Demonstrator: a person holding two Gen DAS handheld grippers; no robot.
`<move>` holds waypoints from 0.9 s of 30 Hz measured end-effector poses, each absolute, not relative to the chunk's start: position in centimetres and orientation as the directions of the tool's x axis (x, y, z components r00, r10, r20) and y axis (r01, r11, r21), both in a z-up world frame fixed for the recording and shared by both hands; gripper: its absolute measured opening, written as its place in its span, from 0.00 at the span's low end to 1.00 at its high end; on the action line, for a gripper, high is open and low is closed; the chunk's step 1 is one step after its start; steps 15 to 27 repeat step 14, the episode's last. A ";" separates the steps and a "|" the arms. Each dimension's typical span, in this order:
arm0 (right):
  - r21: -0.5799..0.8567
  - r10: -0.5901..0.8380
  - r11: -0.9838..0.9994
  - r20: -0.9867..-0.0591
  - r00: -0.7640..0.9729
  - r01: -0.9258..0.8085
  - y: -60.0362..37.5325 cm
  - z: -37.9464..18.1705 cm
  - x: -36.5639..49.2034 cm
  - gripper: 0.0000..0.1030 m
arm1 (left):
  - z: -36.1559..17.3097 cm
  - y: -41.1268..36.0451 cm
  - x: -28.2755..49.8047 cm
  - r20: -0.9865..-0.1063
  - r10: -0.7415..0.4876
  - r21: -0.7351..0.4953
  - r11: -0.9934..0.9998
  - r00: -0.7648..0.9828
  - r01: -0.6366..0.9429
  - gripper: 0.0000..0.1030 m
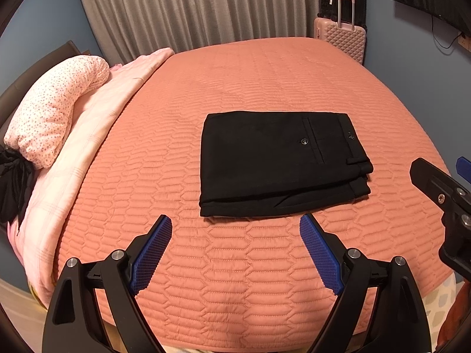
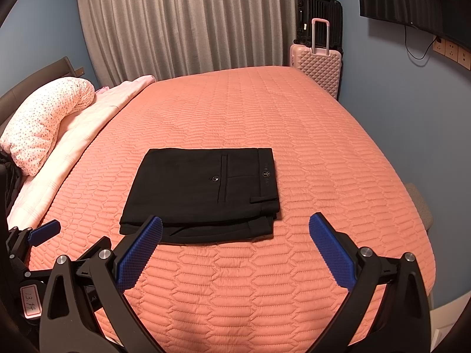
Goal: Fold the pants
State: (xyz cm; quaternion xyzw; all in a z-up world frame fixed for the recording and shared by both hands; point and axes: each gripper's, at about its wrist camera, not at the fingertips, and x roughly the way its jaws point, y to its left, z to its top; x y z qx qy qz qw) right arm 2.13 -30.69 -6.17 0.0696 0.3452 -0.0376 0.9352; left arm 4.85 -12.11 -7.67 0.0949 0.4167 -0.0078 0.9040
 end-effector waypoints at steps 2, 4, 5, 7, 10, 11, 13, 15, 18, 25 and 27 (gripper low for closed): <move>0.106 -0.021 0.987 -0.650 0.760 0.118 -30.7 -6.2 2.1 0.96 | -7.7 -12.2 4.8 -0.748 0.081 0.182 0.980 0.658 0.086 0.84; 0.104 -0.022 0.988 -0.650 0.759 0.118 -30.7 -6.2 2.1 0.96 | -7.7 -12.2 4.8 -0.745 0.101 0.197 0.978 0.660 0.074 0.84; 0.105 -0.022 0.987 -0.651 0.759 0.118 -30.7 -6.2 2.1 0.96 | -7.6 -12.1 5.0 -0.748 0.108 0.198 0.978 0.655 0.066 0.84; 0.107 -0.021 0.987 -0.650 0.759 0.119 -30.7 -6.1 2.1 0.96 | -7.6 -11.7 5.3 -0.764 0.098 0.174 0.983 0.638 0.058 0.84; 0.106 -0.023 0.987 -0.650 0.760 0.120 -30.8 -6.1 2.1 0.96 | -7.6 -11.3 5.4 -0.769 0.100 0.169 0.984 0.631 0.050 0.84; 0.106 -0.023 0.987 -0.650 0.760 0.121 -30.8 -6.0 2.1 0.96 | -7.6 -11.3 5.5 -0.772 0.095 0.165 0.985 0.629 0.053 0.84; 0.108 -0.022 0.987 -0.649 0.760 0.121 -30.8 -6.0 2.1 0.96 | -7.6 -11.2 5.5 -0.775 0.087 0.157 0.986 0.626 0.056 0.84; 0.108 -0.023 0.987 -0.650 0.760 0.123 -30.7 -6.0 2.0 0.96 | -7.6 -11.2 5.4 -0.775 0.086 0.156 0.986 0.626 0.058 0.84; 0.108 -0.023 0.987 -0.650 0.760 0.123 -30.7 -6.0 2.0 0.96 | -7.6 -11.2 5.4 -0.775 0.086 0.156 0.986 0.626 0.058 0.84; 0.108 -0.023 0.987 -0.650 0.760 0.123 -30.7 -6.0 2.0 0.96 | -7.6 -11.2 5.4 -0.775 0.086 0.156 0.986 0.626 0.058 0.84; 0.108 -0.023 0.987 -0.650 0.760 0.123 -30.7 -6.0 2.0 0.96 | -7.6 -11.2 5.4 -0.775 0.086 0.156 0.986 0.626 0.058 0.84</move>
